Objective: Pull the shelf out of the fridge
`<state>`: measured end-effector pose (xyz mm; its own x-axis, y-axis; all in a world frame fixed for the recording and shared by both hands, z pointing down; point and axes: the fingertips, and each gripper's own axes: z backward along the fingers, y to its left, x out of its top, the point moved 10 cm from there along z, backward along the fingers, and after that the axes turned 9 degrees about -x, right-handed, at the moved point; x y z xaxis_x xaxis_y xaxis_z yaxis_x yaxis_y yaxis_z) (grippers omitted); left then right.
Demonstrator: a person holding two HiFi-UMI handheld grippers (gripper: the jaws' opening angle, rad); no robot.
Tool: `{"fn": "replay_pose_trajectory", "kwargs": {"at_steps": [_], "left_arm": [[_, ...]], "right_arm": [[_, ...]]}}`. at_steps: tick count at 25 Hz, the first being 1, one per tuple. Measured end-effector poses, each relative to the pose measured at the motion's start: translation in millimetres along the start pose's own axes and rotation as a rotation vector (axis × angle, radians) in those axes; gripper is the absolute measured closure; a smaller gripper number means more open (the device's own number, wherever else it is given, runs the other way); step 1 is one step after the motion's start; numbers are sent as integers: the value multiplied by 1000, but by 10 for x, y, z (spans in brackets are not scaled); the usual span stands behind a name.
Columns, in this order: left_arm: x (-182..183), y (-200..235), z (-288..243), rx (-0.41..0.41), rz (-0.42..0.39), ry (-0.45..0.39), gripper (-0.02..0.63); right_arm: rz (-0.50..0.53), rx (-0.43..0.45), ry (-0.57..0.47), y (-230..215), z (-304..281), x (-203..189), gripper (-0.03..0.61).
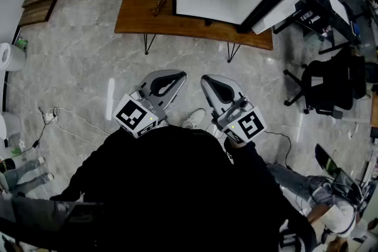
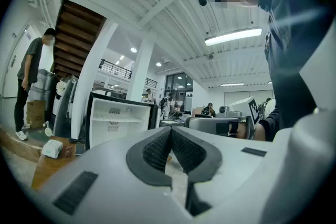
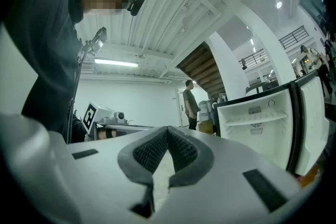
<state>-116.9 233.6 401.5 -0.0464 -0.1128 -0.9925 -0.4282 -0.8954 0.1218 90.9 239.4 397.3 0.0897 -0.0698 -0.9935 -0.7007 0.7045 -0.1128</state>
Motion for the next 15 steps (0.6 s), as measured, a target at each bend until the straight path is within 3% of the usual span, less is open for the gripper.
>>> {"fn": "replay_pose_trajectory", "kwargs": {"at_steps": [15], "left_arm": [[10, 39, -242, 16, 8, 10, 607]], "right_arm": [[-61, -28, -13, -284, 129, -22, 571]]}}
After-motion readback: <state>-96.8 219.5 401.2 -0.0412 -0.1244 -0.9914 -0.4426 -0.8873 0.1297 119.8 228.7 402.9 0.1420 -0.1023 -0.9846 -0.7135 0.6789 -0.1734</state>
